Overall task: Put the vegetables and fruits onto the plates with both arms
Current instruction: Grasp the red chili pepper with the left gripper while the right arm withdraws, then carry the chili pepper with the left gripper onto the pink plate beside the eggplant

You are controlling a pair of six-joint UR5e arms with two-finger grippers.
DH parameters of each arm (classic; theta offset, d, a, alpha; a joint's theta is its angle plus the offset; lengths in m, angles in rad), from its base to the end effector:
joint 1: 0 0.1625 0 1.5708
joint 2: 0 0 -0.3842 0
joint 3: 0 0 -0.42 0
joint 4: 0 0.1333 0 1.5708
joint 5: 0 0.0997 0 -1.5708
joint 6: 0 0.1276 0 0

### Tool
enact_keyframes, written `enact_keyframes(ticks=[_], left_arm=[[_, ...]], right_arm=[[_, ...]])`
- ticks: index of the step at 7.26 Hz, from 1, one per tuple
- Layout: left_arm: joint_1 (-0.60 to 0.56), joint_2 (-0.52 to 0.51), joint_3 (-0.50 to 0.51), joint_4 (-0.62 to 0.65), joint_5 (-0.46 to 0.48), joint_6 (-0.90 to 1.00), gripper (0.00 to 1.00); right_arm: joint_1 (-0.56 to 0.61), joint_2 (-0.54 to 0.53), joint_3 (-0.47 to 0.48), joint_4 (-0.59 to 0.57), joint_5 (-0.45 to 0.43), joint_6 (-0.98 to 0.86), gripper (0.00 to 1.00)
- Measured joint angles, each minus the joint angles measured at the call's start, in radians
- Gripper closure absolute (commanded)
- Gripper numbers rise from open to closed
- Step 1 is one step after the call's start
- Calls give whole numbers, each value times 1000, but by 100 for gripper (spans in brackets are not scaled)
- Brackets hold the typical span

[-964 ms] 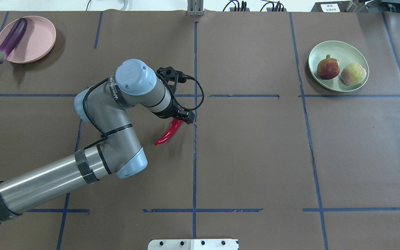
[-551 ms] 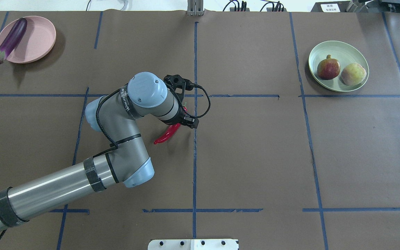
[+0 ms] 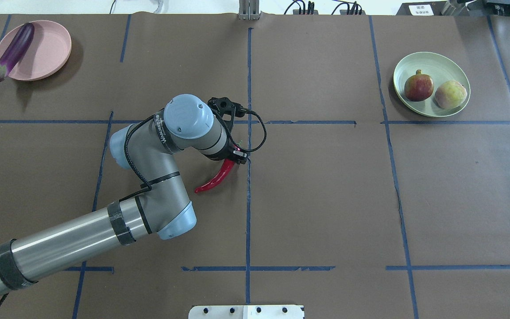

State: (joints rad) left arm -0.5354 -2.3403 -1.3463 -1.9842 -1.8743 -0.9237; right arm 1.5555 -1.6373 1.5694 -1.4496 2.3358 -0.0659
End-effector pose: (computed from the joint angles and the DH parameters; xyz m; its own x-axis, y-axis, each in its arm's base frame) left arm 0.6252 -0.4815 0.2091 0.5612 0.3361 -0.7564 -0.0774 0.9312 0.3563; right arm 0.0373 -0.4986 0.6610 0.7182 -0.1136 0.6865 0.0627 0.9931 0.0987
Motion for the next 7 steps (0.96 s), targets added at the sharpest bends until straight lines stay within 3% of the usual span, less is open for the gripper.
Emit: enact_keyframes(ticks=[2,3,7], left_arm=[[-11,1,-3,7,-4,-4,100],[-35,2,-10,14,-21,-5,95],[-325,48,23,83,-160,-81,95]], right_arm=[[-1,0,0,0,-1,0,0],[-1,0,0,0,0,0,0],[-2,-5,-4,0,0,0,0]])
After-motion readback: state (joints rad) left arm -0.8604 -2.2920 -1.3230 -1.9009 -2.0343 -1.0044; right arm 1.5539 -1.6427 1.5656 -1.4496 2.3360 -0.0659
